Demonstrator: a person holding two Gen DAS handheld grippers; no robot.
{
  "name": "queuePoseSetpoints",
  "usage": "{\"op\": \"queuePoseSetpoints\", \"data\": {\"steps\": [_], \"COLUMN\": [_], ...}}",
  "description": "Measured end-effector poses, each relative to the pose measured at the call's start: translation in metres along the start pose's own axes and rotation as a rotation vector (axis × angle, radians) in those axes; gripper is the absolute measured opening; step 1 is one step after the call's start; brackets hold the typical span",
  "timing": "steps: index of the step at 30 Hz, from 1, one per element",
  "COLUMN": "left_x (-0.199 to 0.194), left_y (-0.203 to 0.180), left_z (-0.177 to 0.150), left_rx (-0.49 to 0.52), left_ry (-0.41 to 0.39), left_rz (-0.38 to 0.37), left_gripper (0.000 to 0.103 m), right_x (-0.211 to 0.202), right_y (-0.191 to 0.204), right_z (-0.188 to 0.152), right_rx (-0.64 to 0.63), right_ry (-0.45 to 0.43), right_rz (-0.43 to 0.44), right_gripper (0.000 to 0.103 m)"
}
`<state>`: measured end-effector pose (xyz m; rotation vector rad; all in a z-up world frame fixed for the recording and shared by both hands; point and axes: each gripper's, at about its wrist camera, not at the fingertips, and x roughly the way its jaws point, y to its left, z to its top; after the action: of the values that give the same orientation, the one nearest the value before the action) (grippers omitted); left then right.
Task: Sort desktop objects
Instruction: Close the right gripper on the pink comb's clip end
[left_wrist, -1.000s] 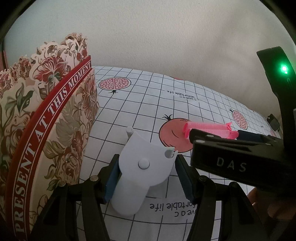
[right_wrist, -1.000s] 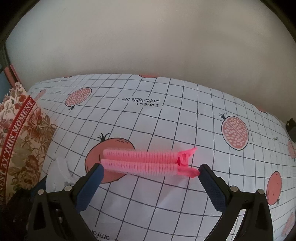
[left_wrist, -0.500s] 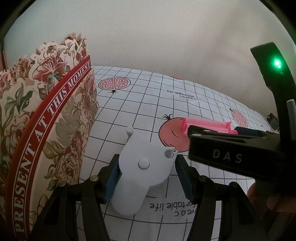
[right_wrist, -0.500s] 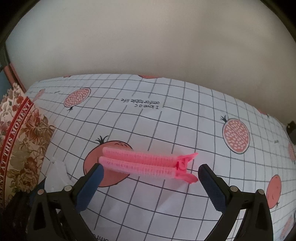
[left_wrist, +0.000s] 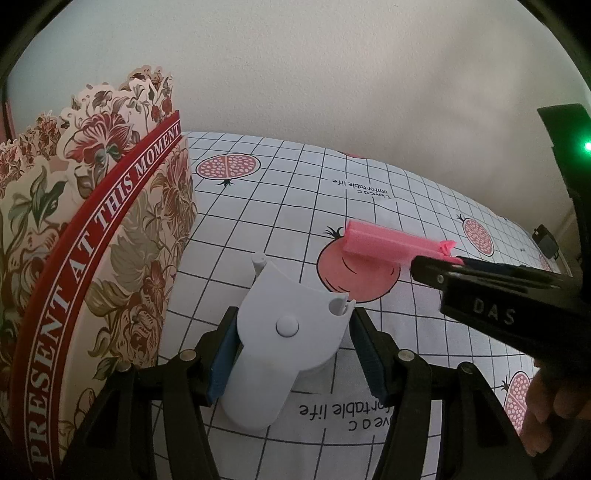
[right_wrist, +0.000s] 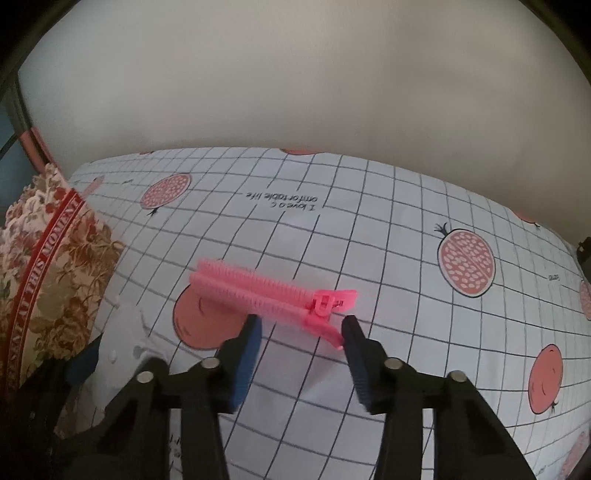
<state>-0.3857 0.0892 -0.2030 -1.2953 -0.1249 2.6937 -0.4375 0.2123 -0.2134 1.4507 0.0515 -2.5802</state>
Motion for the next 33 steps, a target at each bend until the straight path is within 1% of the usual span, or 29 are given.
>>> {"op": "queuePoseSetpoints", "data": {"steps": [1, 2, 6, 8, 11, 12, 13, 15, 18, 22, 24, 28, 33], "left_x": [0.0, 0.0, 0.0, 0.0, 0.001, 0.001, 0.001, 0.001, 0.002, 0.002, 0.003, 0.002, 0.002], "left_y": [0.0, 0.0, 0.001, 0.0, 0.0, 0.0, 0.0, 0.0, 0.0, -0.001, -0.001, -0.001, 0.0], "left_z": [0.0, 0.001, 0.001, 0.001, 0.001, 0.002, 0.002, 0.002, 0.002, 0.001, 0.001, -0.001, -0.001], "left_rx": [0.0, -0.001, -0.001, -0.001, 0.0, -0.001, -0.001, -0.002, 0.0, 0.004, 0.003, 0.006, 0.011], "left_ry": [0.0, 0.0, 0.0, 0.0, 0.001, 0.001, 0.001, 0.001, 0.001, 0.002, 0.001, 0.0, 0.001], "left_rz": [0.0, 0.0, 0.0, 0.0, 0.0, 0.001, 0.001, 0.001, 0.002, 0.005, 0.005, 0.008, 0.01], "left_gripper": [0.061, 0.061, 0.061, 0.061, 0.061, 0.061, 0.061, 0.061, 0.061, 0.061, 0.061, 0.061, 0.061], "right_x": [-0.002, -0.004, -0.014, -0.02, -0.025, -0.024, -0.022, -0.02, -0.014, 0.003, 0.008, 0.015, 0.02], "right_y": [0.002, 0.004, 0.015, 0.017, 0.013, 0.011, 0.009, 0.007, 0.006, 0.0, 0.0, 0.004, 0.01], "right_z": [-0.002, -0.004, -0.009, -0.011, -0.01, -0.008, -0.007, -0.003, 0.003, 0.009, 0.01, 0.012, 0.016], "right_rx": [-0.007, -0.015, -0.049, -0.072, -0.096, -0.096, -0.096, -0.107, -0.139, -0.133, -0.136, -0.161, -0.176], "right_ry": [0.004, 0.006, 0.006, -0.006, -0.014, -0.009, -0.008, -0.013, -0.012, 0.029, 0.038, 0.045, 0.04], "right_rz": [0.015, 0.034, 0.063, 0.054, 0.016, 0.011, 0.011, 0.011, 0.014, 0.037, 0.062, 0.065, 0.091], "right_gripper": [0.04, 0.04, 0.04, 0.04, 0.042, 0.046, 0.054, 0.066, 0.066, 0.066, 0.066, 0.066, 0.066]}}
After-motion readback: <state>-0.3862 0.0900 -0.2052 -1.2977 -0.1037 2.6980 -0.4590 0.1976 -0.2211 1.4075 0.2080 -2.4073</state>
